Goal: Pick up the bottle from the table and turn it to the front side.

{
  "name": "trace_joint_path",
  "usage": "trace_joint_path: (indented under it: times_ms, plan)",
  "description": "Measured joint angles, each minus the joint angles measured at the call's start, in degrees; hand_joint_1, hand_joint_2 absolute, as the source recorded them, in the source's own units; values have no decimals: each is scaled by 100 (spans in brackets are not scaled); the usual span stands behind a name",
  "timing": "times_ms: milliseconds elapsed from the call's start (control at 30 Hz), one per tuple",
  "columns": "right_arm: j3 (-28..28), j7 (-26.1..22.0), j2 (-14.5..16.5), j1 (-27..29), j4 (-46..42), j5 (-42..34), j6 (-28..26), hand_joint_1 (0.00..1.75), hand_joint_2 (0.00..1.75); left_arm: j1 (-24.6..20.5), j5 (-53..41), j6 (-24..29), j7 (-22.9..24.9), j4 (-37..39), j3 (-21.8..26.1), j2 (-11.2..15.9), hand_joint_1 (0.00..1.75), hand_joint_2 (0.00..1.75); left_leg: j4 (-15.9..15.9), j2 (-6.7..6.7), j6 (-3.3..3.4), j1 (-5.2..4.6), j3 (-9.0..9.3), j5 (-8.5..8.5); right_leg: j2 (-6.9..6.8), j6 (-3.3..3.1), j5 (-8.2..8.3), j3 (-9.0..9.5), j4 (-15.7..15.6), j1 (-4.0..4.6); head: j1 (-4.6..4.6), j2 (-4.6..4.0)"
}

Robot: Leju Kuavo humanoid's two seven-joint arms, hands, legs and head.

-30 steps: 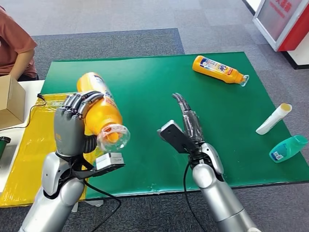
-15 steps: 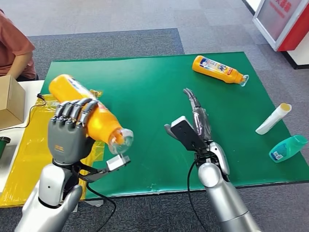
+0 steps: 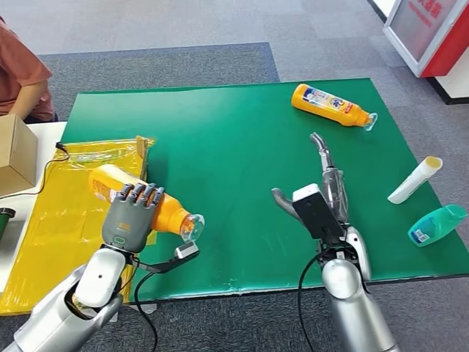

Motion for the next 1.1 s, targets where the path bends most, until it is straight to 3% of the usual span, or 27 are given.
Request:
trace_joint_path:
  times_ms: [233,400,633,667,767,800,1100]
  plan:
    - [-50,-59,-5,109,-496,-39,114,0,175,207,-1,-38,-305,530,603,-248,175,175,0,0,0,1,0,0,0,0,0,0,0,1,0,0]
    - [-49,-59,-5,108,-539,-39,126,0,175,237,0,-80,-410,665,759,-343,175,175,0,0,0,0,0,0,-1,0,0,2,0,0,0,0]
    - [-49,-59,-5,84,-567,-39,123,0,175,228,10,-181,-846,1327,1378,-749,175,175,0,0,0,0,0,1,0,0,1,3,0,0,0,0]
    - [-46,-60,-5,73,-566,-38,124,0,175,210,18,-176,-889,1406,1434,-781,167,175,0,0,0,0,0,1,-1,0,1,3,0,0,1,0]
    - [-21,-67,-6,23,-566,-29,128,0,175,103,53,-60,-1022,1717,1605,-861,36,175,0,-1,-1,0,2,1,-1,0,1,5,0,1,0,0]
    - [-4,-68,-7,5,-567,-26,128,0,175,53,66,15,-1051,1860,1678,-888,0,175,0,-1,-2,1,2,2,-1,0,1,5,1,1,0,0]
    - [146,-68,-67,-28,-677,-21,80,0,175,-75,135,417,-1176,2687,2258,-1133,0,175,0,0,-2,1,3,7,-1,-2,3,6,1,1,1,0]
